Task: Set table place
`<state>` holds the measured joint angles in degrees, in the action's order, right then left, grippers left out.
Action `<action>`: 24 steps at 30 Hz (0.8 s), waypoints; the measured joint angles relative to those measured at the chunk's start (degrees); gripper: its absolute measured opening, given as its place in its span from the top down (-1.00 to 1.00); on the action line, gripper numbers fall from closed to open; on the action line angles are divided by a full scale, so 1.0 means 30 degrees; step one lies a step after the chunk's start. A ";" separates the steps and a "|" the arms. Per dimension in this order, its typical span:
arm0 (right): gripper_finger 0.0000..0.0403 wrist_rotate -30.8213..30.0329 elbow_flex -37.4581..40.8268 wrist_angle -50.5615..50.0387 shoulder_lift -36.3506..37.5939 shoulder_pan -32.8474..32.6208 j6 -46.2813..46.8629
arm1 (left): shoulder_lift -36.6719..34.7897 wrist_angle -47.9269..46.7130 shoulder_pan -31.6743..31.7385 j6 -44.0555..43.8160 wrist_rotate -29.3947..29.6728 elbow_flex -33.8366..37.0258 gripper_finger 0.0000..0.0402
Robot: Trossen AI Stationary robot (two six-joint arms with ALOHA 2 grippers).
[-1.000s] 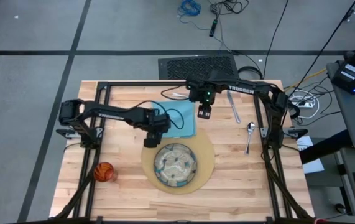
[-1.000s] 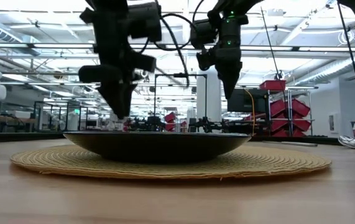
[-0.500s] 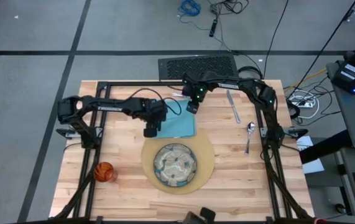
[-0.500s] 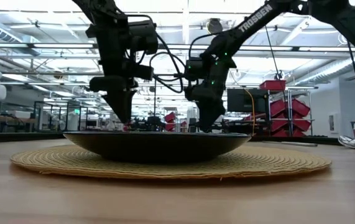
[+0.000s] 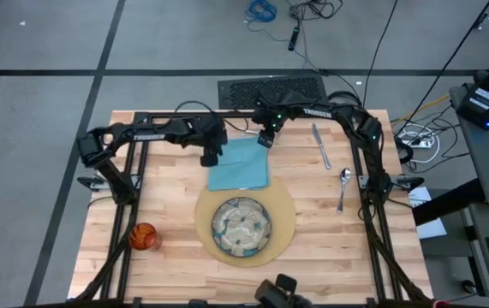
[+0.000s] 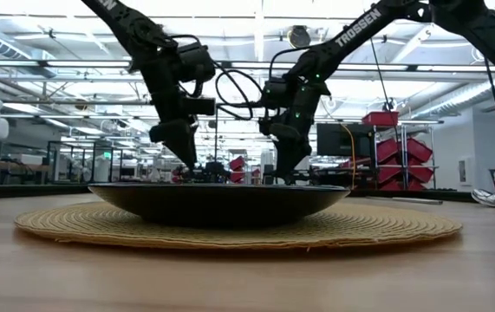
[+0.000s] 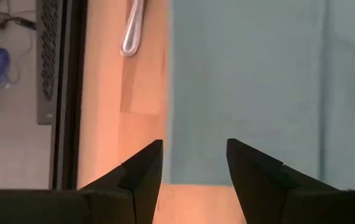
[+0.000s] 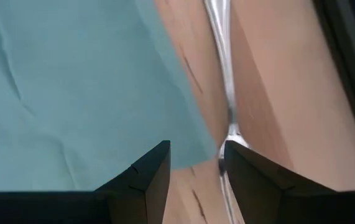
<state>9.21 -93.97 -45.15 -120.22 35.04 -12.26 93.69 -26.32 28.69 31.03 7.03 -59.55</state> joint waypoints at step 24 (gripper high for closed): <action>0.29 0.0574 0.0000 0.0376 -0.0007 0.0208 -0.1226 | 0.4565 -0.2339 0.3498 -0.0213 -0.3945 -0.2794 0.18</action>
<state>10.93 -93.97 -44.02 -120.25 35.66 -15.94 107.39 -33.34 39.19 30.39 -4.81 -67.93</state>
